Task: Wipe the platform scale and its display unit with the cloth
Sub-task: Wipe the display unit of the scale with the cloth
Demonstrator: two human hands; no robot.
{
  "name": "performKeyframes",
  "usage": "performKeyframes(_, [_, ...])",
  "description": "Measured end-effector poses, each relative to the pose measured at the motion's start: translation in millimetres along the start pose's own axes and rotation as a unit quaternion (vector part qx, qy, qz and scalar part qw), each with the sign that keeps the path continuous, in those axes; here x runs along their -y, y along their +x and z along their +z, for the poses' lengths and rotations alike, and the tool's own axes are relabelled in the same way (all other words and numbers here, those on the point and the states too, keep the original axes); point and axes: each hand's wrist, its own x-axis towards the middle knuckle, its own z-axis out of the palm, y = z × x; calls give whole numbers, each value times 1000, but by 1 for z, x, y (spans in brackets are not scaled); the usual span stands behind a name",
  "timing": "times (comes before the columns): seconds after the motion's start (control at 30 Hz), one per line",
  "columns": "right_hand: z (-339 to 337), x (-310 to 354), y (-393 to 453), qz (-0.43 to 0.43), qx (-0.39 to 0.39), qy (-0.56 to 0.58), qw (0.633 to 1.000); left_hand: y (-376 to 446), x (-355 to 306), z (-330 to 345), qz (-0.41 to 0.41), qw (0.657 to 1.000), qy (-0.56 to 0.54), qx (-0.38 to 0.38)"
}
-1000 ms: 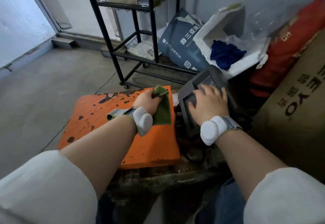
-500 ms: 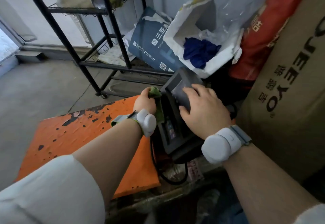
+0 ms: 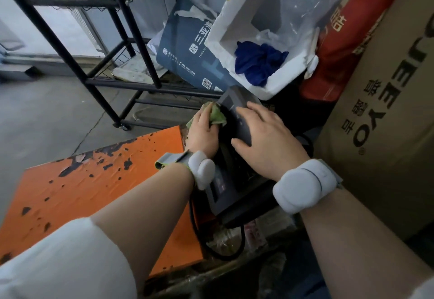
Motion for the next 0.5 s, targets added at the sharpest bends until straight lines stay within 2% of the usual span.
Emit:
performKeyframes(0.07, [-2,-1,2,2,19,13,1000,-5,9,-1,28,1000,4,4])
performKeyframes(0.13, [-3,-3,3,5,35,30,999,-5,14,-4,22,1000,-8,16])
performKeyframes(0.27, [-4,-4,4,5,44,50,998,13,18,-14,-105,994,-10,39])
performKeyframes(0.37, [-3,-4,2,2,39,48,998,16,19,-15,-156,986,12,54])
performKeyframes(0.43, [-3,-4,2,1,36,42,998,9,17,-12,-153,987,21,48])
performKeyframes(0.5, [-2,-4,1,2,30,27,999,-1,14,-7,-109,993,11,35])
